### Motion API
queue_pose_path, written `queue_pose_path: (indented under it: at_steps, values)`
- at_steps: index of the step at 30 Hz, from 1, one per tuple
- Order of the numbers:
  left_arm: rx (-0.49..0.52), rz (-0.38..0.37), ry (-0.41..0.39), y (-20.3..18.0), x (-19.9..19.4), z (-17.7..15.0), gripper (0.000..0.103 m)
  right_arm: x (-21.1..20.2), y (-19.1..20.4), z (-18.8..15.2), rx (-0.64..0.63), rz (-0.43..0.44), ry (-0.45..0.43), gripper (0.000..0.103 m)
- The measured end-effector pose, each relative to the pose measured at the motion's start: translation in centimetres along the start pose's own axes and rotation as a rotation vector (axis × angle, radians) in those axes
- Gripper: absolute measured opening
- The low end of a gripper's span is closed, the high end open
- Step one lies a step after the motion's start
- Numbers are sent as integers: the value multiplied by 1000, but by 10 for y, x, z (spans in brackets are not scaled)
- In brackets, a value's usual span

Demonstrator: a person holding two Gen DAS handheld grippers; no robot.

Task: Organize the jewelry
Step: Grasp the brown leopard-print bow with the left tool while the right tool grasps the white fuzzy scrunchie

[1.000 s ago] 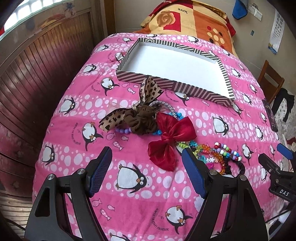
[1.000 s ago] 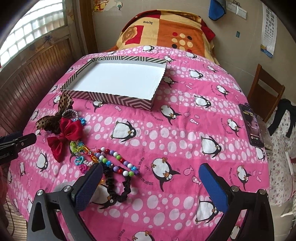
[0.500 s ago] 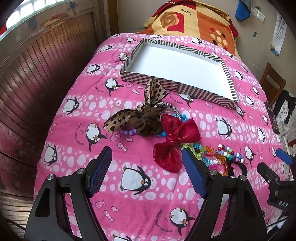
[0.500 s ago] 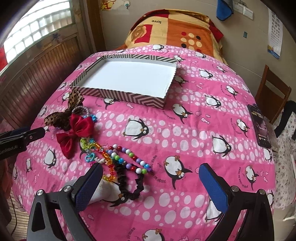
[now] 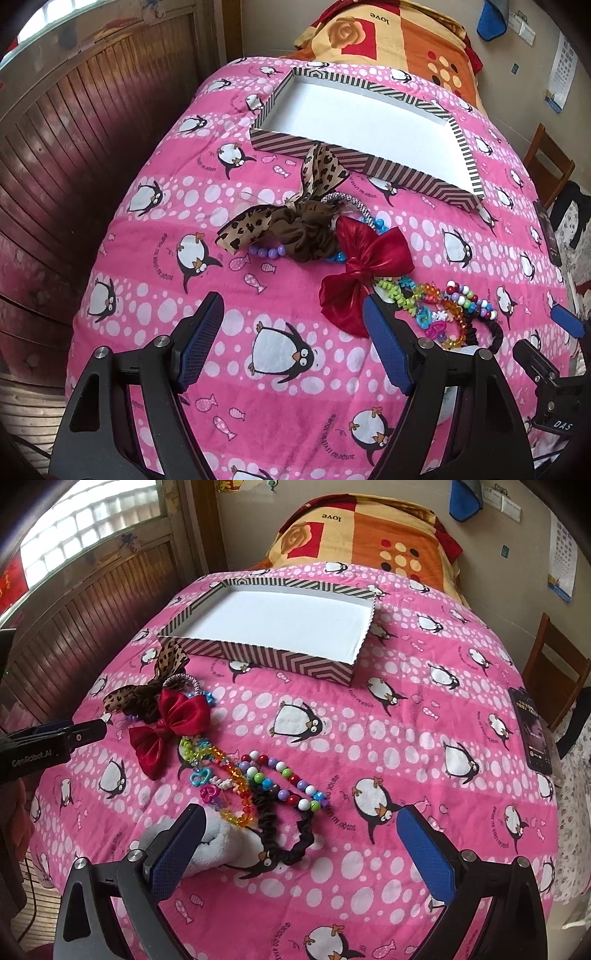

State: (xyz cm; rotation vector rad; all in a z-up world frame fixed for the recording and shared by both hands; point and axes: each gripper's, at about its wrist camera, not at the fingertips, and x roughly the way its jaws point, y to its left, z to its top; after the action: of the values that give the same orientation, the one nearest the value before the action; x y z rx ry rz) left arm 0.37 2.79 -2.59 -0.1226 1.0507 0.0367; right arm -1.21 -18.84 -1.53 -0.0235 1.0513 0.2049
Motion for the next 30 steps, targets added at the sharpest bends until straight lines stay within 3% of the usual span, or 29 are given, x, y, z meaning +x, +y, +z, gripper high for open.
queue_pose_path:
  at_steps: [12,17,21,30]
  values:
    - [-48,-99,61,26,5,-1,78,0,17,-11,-11,73,25,94]
    - [-67,-88,39,34,8,14,78,0,22,-20,-11,136,46,85]
    - [-67,-73,19,36,13,33,78,1,25,-26,-11,174,63,83]
    - [95,-97,68,24,42,60,78,8,28,-40,33,265,114,75]
